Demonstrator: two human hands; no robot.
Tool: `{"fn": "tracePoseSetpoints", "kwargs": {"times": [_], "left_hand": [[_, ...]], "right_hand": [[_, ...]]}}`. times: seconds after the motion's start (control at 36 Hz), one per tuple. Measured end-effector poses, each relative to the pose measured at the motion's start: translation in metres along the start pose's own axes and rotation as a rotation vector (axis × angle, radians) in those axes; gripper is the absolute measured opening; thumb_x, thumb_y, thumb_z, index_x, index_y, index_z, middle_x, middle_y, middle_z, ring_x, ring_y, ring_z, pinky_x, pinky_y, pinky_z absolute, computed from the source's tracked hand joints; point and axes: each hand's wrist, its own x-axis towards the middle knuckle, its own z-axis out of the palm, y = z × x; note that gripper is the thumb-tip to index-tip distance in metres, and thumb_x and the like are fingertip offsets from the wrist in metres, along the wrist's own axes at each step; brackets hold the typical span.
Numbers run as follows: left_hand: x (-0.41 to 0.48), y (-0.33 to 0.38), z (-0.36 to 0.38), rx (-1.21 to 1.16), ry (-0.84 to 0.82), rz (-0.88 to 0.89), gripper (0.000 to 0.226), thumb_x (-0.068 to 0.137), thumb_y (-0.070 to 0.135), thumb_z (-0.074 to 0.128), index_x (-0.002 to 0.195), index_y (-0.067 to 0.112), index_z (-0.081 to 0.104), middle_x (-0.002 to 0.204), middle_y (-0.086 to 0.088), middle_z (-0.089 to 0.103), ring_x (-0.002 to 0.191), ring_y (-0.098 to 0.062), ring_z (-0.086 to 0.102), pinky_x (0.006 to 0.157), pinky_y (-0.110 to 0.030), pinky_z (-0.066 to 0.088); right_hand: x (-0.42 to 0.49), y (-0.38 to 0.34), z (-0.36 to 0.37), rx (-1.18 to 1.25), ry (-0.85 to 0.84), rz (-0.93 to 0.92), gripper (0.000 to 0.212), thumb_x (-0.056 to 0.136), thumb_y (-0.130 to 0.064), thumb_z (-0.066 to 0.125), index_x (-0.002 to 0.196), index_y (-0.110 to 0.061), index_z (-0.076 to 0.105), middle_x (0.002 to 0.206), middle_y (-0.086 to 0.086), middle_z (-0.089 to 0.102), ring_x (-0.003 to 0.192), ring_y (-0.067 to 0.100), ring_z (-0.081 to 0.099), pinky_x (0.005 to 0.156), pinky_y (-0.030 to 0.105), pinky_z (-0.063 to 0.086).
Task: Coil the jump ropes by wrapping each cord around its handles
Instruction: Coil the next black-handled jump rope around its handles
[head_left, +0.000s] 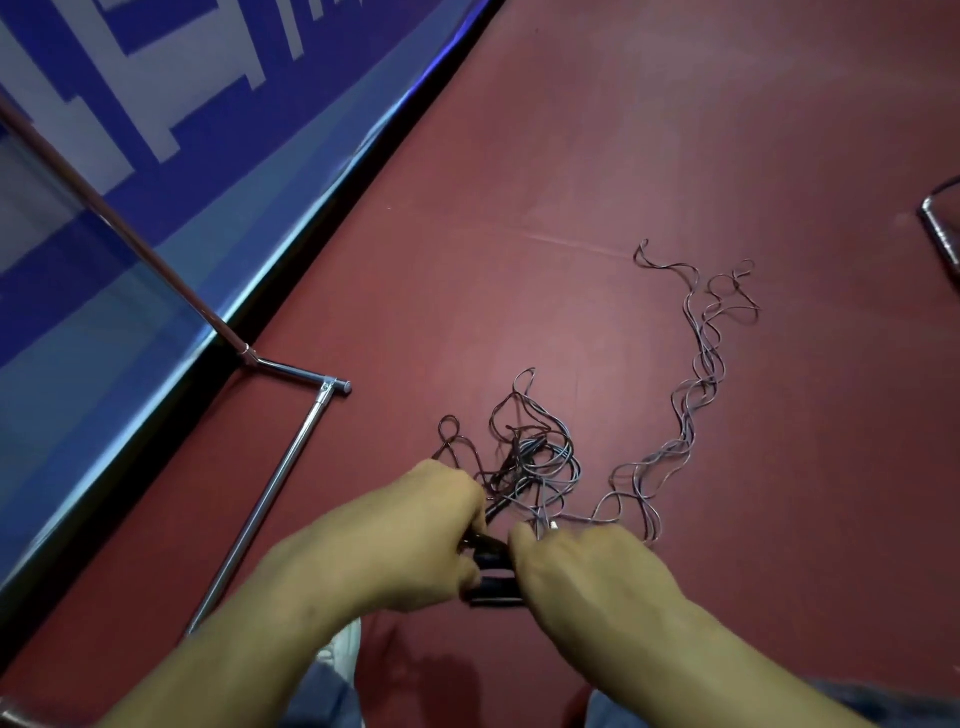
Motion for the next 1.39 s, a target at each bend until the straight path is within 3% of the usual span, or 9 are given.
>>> {"fn": "tracePoseSetpoints", "kwargs": {"times": [0.17,0.39,0.47,0.67,0.83,1.0,1.08,1.28,1.39], "left_hand": [[-0.002,0.009,0.009,-0.061,0.226,-0.031,0.03,0.103,0.034,0.045,0.075,0.027,0.035,0.08,0.003,0.047,0.067,-0.023,0.047,0.063,-0.034,0.038],[0.003,0.007,0.001,-0.563,0.409,-0.116,0.016,0.087,0.027,0.074,0.073,0.023,0.075,0.055,0.005,0.062,0.048,-0.007,0.049,0.047,-0.019,0.038],[0.005,0.004,0.002,-0.867,0.358,-0.206,0.031,0.095,0.037,0.066,0.072,0.016,0.073,0.067,-0.009,0.072,0.055,-0.018,0.053,0.054,-0.038,0.045],[0.006,0.009,-0.007,-1.43,0.004,-0.38,0.036,0.11,0.031,0.042,0.108,-0.001,0.058,0.083,-0.028,0.074,0.054,-0.025,0.061,0.052,-0.028,0.046],[0.007,0.002,-0.008,-1.497,-0.134,-0.399,0.036,0.105,0.027,0.051,0.099,-0.002,0.072,0.069,-0.01,0.065,0.059,-0.022,0.061,0.064,-0.032,0.05],[0.006,0.004,-0.005,-1.583,-0.086,-0.302,0.029,0.101,0.018,0.057,0.096,-0.004,0.074,0.07,-0.011,0.061,0.069,-0.024,0.06,0.066,-0.036,0.054],[0.005,0.005,-0.004,-1.526,-0.037,-0.253,0.024,0.097,0.016,0.062,0.095,-0.003,0.075,0.075,-0.014,0.066,0.071,-0.023,0.063,0.068,-0.037,0.057],[0.009,-0.007,-0.006,-1.405,-0.107,-0.269,0.017,0.093,0.015,0.068,0.092,-0.001,0.074,0.079,-0.017,0.069,0.067,-0.021,0.066,0.066,-0.032,0.058],[0.011,-0.019,-0.007,-1.354,-0.175,-0.296,0.016,0.095,0.011,0.065,0.088,-0.002,0.072,0.072,-0.017,0.066,0.062,-0.022,0.063,0.059,-0.029,0.056]], "right_hand": [[0.009,0.015,0.004,0.02,-0.049,0.206,0.022,0.098,-0.008,0.042,0.118,-0.017,0.044,0.112,0.007,0.069,0.099,0.036,0.068,0.064,0.037,0.033],[0.013,0.022,-0.003,0.037,0.005,0.302,0.023,0.099,-0.015,0.043,0.122,-0.021,0.042,0.106,0.004,0.068,0.095,0.035,0.066,0.049,0.038,0.022],[0.013,0.022,-0.002,0.056,0.054,0.318,0.026,0.1,-0.015,0.043,0.125,-0.021,0.042,0.105,0.003,0.067,0.092,0.034,0.066,0.05,0.037,0.022],[0.017,0.018,-0.009,0.028,0.146,0.32,0.027,0.09,-0.015,0.058,0.115,-0.022,0.05,0.088,0.001,0.063,0.075,0.031,0.068,0.046,0.035,0.012],[0.017,0.022,-0.009,0.028,0.188,0.389,0.026,0.092,-0.014,0.057,0.113,-0.024,0.047,0.071,-0.005,0.032,0.056,0.033,0.046,0.043,0.033,0.007],[0.017,0.027,-0.01,-0.006,0.226,0.335,0.043,0.083,-0.014,0.068,0.122,-0.022,0.053,0.084,-0.003,0.059,0.064,0.027,0.066,0.043,0.031,0.004],[0.019,0.026,-0.011,-0.014,0.208,0.344,0.047,0.052,-0.01,0.083,0.093,-0.02,0.061,0.061,-0.005,0.051,0.035,0.024,0.049,0.047,0.027,-0.008],[0.017,0.03,-0.009,-0.061,0.253,0.288,0.048,0.039,-0.001,0.082,0.074,-0.017,0.054,0.05,-0.004,0.041,0.043,0.02,-0.007,0.052,0.022,-0.01],[0.013,0.029,-0.004,-0.063,0.272,0.217,0.038,0.043,0.003,0.066,0.073,-0.017,0.053,0.05,-0.002,0.047,0.039,0.026,0.002,0.053,0.023,-0.01]]}}
